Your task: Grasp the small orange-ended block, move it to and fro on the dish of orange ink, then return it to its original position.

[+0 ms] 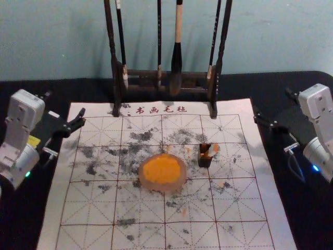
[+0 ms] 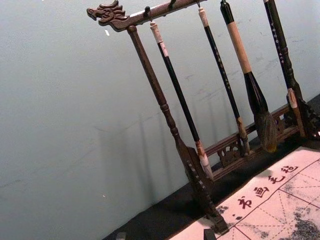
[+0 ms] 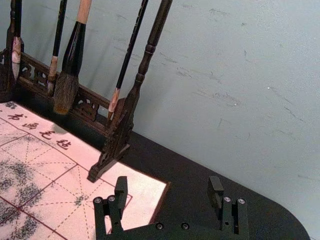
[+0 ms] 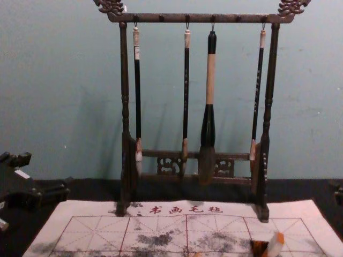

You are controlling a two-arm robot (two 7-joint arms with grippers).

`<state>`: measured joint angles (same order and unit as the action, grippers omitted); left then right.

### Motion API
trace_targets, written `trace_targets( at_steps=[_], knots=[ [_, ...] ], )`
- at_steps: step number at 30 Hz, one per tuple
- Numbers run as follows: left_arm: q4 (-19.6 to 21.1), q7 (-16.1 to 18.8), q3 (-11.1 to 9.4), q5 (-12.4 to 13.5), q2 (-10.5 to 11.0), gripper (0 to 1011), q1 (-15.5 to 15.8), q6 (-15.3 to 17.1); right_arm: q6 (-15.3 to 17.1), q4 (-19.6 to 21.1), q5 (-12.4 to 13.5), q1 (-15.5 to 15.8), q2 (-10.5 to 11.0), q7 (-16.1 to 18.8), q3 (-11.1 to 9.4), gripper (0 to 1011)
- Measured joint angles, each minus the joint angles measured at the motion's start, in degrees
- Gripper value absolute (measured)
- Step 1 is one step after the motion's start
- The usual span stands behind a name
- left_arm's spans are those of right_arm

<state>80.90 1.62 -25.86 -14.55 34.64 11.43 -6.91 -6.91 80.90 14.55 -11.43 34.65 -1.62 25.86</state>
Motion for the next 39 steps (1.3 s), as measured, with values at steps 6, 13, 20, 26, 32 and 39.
trace_targets(
  at_steps=[6, 13, 20, 26, 32, 39],
  knots=[
    [0.0, 0.0, 0.0, 0.0, 0.0, 1001, 0.0, 0.0, 0.0, 0.0, 0.0, 0.0, 0.0, 0.0, 0.0, 1000],
    [0.0, 0.0, 0.0, 0.0, 0.0, 1001, 0.0, 0.0, 0.0, 0.0, 0.0, 0.0, 0.0, 0.0, 0.0, 1000],
    [0.0, 0.0, 0.0, 0.0, 0.0, 1001, 0.0, 0.0, 0.0, 0.0, 0.0, 0.0, 0.0, 0.0, 0.0, 1000],
    [0.0, 0.0, 0.0, 0.0, 0.0, 1001, 0.0, 0.0, 0.0, 0.0, 0.0, 0.0, 0.0, 0.0, 0.0, 1000],
    [0.0, 0.0, 0.0, 0.0, 0.0, 1001, 0.0, 0.0, 0.0, 0.0, 0.0, 0.0, 0.0, 0.0, 0.0, 1000],
    [0.0, 0.0, 0.0, 0.0, 0.0, 1001, 0.0, 0.0, 0.0, 0.0, 0.0, 0.0, 0.0, 0.0, 0.0, 1000]
  ],
)
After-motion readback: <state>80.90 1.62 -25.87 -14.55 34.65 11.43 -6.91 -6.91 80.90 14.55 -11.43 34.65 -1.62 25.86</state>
